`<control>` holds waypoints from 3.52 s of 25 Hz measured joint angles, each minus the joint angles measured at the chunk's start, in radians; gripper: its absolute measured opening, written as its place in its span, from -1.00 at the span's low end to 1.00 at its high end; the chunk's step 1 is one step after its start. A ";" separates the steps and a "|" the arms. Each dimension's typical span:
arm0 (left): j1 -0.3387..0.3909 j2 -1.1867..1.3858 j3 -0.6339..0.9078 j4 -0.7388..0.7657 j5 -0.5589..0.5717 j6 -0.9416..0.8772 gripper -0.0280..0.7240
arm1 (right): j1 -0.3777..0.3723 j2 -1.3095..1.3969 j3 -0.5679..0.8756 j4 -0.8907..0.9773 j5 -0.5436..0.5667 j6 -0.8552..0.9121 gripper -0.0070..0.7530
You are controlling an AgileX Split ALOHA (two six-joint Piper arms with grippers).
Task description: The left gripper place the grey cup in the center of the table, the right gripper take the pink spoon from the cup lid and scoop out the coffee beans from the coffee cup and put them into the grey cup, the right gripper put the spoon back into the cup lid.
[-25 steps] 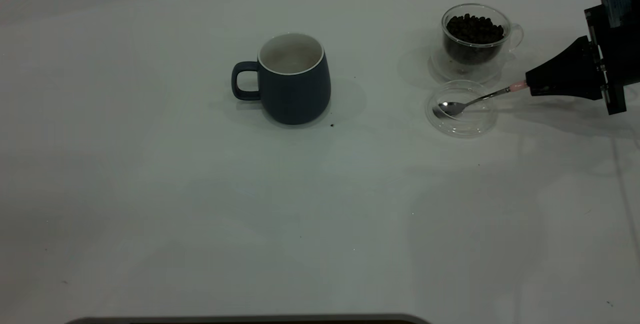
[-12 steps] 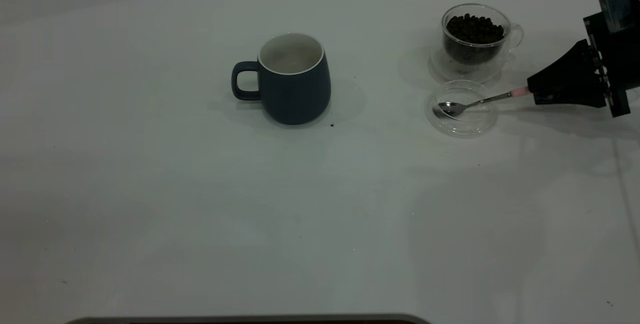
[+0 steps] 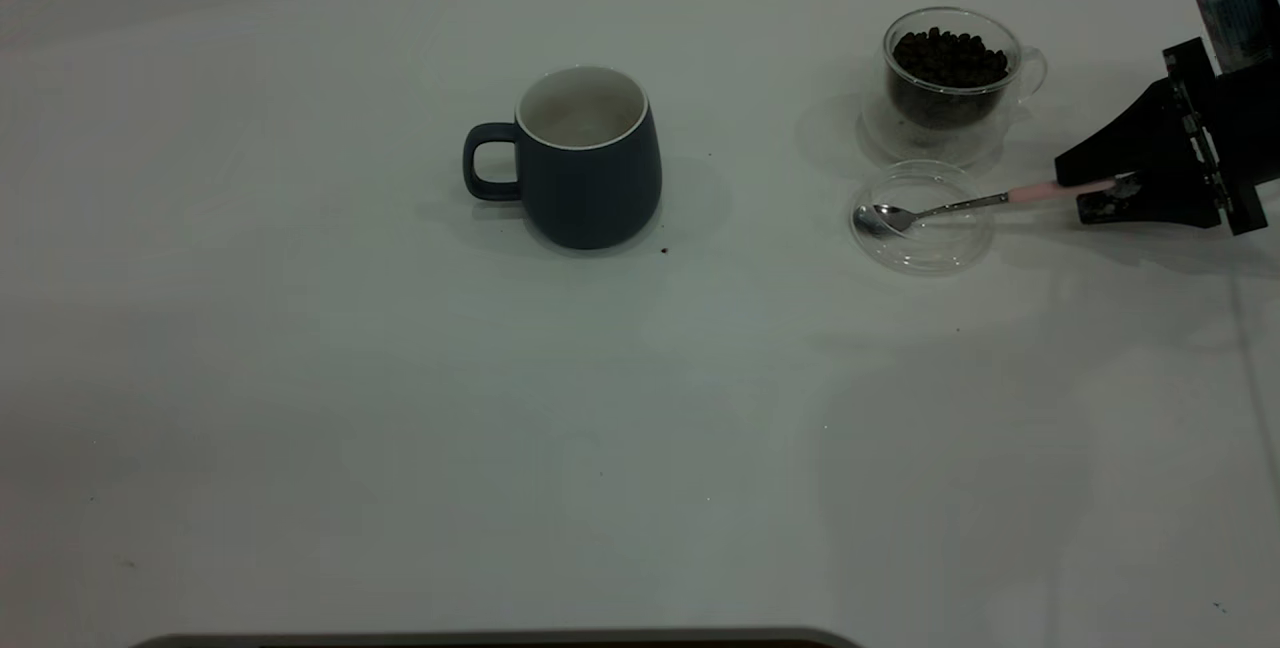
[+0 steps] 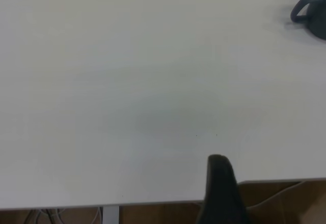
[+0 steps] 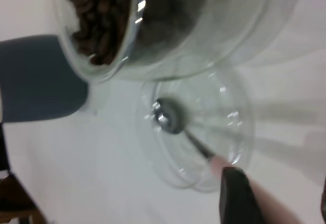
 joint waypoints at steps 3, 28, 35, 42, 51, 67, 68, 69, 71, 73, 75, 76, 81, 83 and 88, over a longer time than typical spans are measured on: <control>0.000 0.000 0.000 0.000 0.000 0.000 0.58 | 0.000 -0.001 0.000 0.027 -0.053 -0.018 0.25; 0.000 0.000 0.000 0.000 0.000 0.000 0.58 | 0.001 -0.227 0.000 0.014 -0.171 -0.014 0.26; 0.000 0.000 0.000 0.000 0.000 0.000 0.58 | 0.127 -0.651 0.000 -0.530 -0.085 0.430 0.10; 0.000 0.000 0.000 0.000 0.000 0.000 0.58 | 0.192 -1.170 0.121 -0.912 0.174 0.790 0.06; 0.000 0.000 0.000 0.000 0.000 0.000 0.58 | 0.191 -1.831 0.716 -0.977 0.180 0.909 0.06; 0.000 0.000 0.000 0.000 0.000 0.000 0.58 | 0.211 -2.196 0.981 -1.034 0.118 0.973 0.06; 0.000 0.000 0.000 0.000 0.000 0.000 0.58 | 0.211 -2.204 0.981 -1.034 0.118 0.973 0.06; 0.000 0.000 0.000 0.000 0.000 0.000 0.58 | 0.211 -2.219 0.981 -1.034 0.118 0.973 0.06; 0.000 0.000 0.000 0.000 0.000 0.000 0.58 | 0.211 -2.268 0.981 -1.034 0.118 0.973 0.06; 0.000 0.000 0.000 0.000 0.000 0.000 0.58 | 0.211 -2.346 0.981 -1.034 0.118 0.973 0.06; 0.000 0.000 0.000 0.000 0.000 0.000 0.58 | 0.211 -2.431 0.981 -1.034 0.119 0.973 0.06; 0.000 0.000 0.000 0.000 0.000 0.000 0.58 | 0.211 -2.481 0.981 -1.034 0.120 0.973 0.06; 0.000 0.000 0.000 0.000 0.000 0.000 0.58 | 0.211 -2.584 0.978 -1.028 0.141 0.973 0.06; 0.000 0.000 0.000 0.000 0.000 0.002 0.58 | 0.211 -2.586 0.978 -1.026 0.143 0.973 0.06; 0.000 0.000 0.000 0.000 0.000 0.004 0.58 | 0.211 -2.586 0.978 -1.022 0.144 0.973 0.06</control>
